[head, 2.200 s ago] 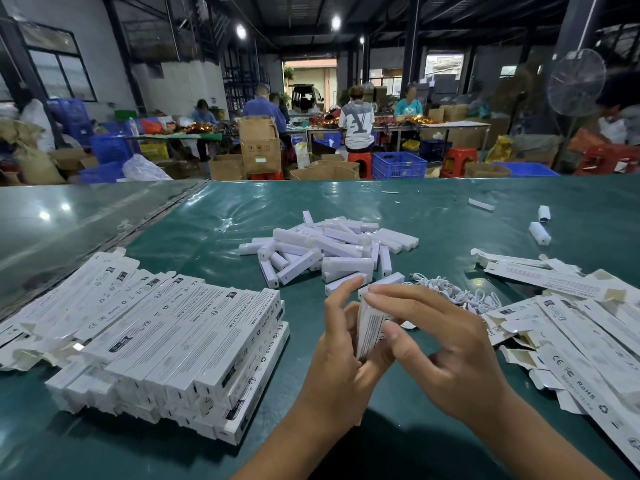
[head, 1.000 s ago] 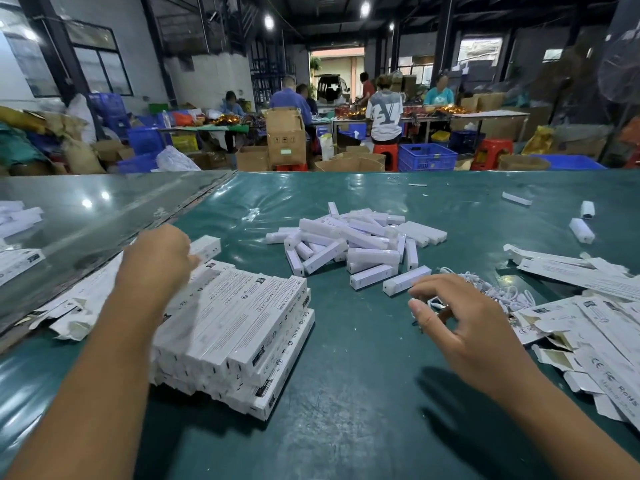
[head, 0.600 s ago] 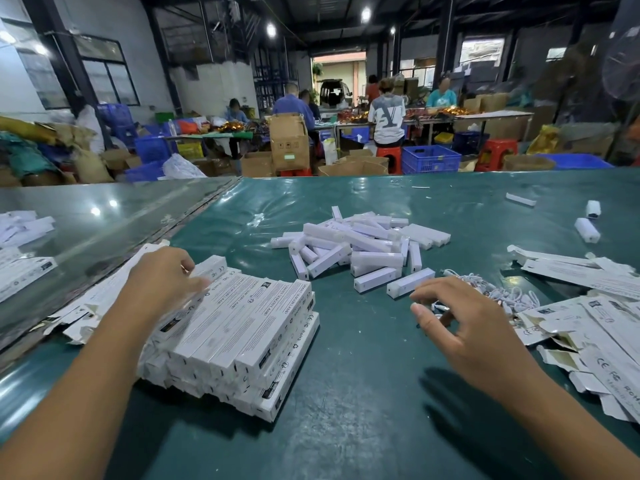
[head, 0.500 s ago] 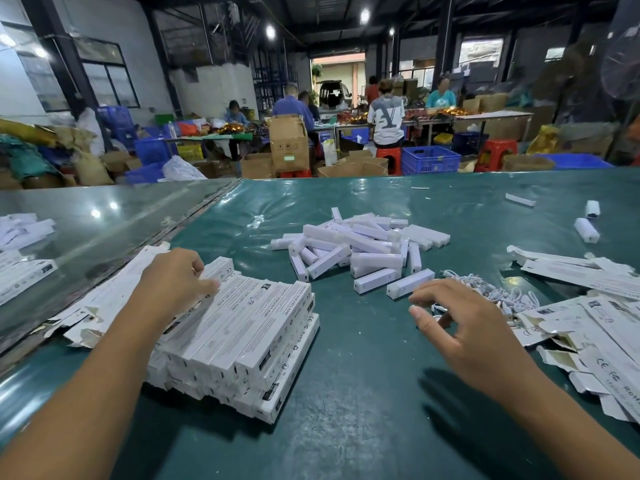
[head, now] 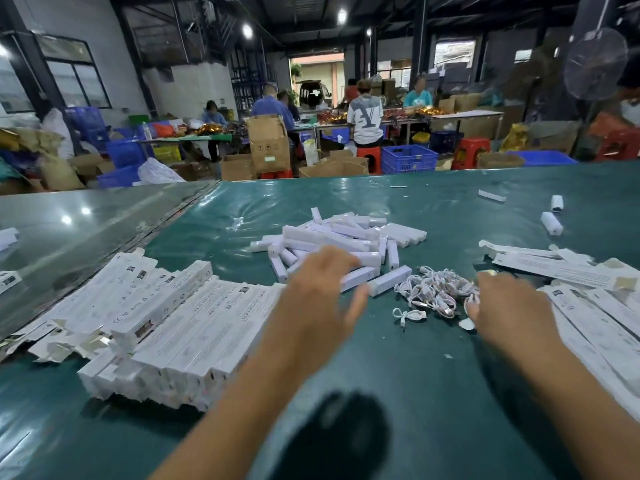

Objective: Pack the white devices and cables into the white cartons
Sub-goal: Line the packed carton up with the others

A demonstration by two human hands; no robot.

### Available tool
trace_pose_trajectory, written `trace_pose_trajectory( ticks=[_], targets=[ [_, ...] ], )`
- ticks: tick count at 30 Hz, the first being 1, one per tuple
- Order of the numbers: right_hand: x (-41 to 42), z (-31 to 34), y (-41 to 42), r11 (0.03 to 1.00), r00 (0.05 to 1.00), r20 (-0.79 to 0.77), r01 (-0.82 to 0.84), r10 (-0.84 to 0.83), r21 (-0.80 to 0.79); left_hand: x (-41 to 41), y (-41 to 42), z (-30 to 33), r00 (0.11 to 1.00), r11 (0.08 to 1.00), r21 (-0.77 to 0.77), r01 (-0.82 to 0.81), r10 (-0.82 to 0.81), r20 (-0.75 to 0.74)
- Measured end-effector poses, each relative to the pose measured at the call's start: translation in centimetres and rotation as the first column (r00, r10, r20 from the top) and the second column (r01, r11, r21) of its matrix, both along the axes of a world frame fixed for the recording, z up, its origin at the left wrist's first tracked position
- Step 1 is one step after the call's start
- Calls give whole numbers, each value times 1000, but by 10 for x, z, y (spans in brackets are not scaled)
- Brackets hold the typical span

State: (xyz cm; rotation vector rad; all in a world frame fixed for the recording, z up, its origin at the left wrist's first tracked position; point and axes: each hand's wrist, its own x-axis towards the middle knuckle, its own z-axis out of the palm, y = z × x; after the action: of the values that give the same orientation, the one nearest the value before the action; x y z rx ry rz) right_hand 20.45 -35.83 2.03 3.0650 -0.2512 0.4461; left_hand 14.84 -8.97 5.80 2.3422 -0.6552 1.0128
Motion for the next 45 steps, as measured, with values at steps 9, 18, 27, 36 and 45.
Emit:
trace_pose_trajectory(
  ticks=[9,18,27,36,45],
  targets=[
    [8,-4,-57,983,935,-311,181,-168,13,-1,-52,-92,903,916,144,375,-326,-280],
    [5,9,-49,975,983,-46,180,-175,132,4,-44,-89,929,962,-5,273,-265,-257],
    [-48,42,40,563,570,726,-768,385,305,1,-43,-74,928,947,-285,151,-235,-289],
    [-57,44,59,-197,670,707,-679,228,707,-7,-47,-68,973,953,-291,89,-146,-179],
    [-55,33,46,261,507,842,-851,182,456,2,-28,-60,952,977,-202,71,-126,-278]
  ],
)
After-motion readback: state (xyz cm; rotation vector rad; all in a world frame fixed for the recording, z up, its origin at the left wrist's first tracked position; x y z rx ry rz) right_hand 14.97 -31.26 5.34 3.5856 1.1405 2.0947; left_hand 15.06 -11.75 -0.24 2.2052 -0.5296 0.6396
